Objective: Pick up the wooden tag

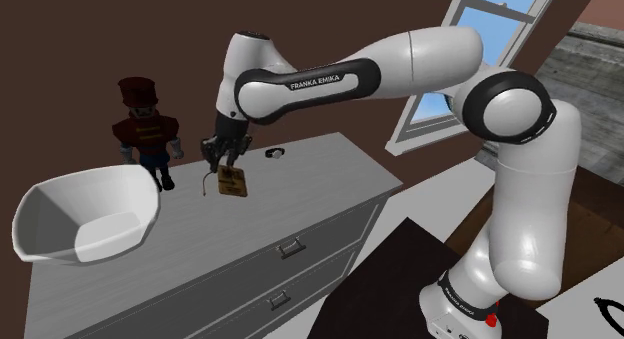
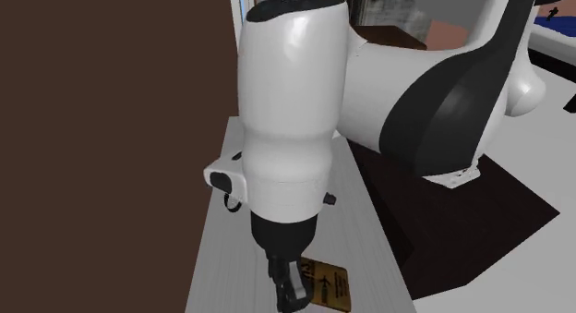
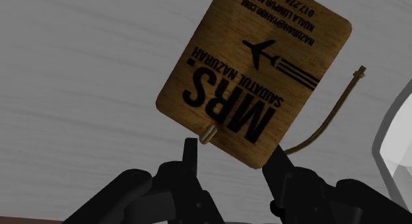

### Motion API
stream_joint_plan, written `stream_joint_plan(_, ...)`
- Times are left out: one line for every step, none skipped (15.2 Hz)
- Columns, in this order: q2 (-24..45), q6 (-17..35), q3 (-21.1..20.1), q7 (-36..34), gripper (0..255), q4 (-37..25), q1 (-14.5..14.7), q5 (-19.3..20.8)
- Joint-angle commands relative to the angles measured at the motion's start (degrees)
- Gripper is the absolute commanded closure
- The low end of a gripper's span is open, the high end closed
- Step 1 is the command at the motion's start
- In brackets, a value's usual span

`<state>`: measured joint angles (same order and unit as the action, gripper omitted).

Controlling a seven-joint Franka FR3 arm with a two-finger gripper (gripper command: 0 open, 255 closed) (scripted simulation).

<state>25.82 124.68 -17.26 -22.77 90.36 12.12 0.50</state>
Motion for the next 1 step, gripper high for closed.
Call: stream_joint_plan(-0.12, -0.36, -0.01, 0.03, 255, -0.21, -0.04, -0.04)
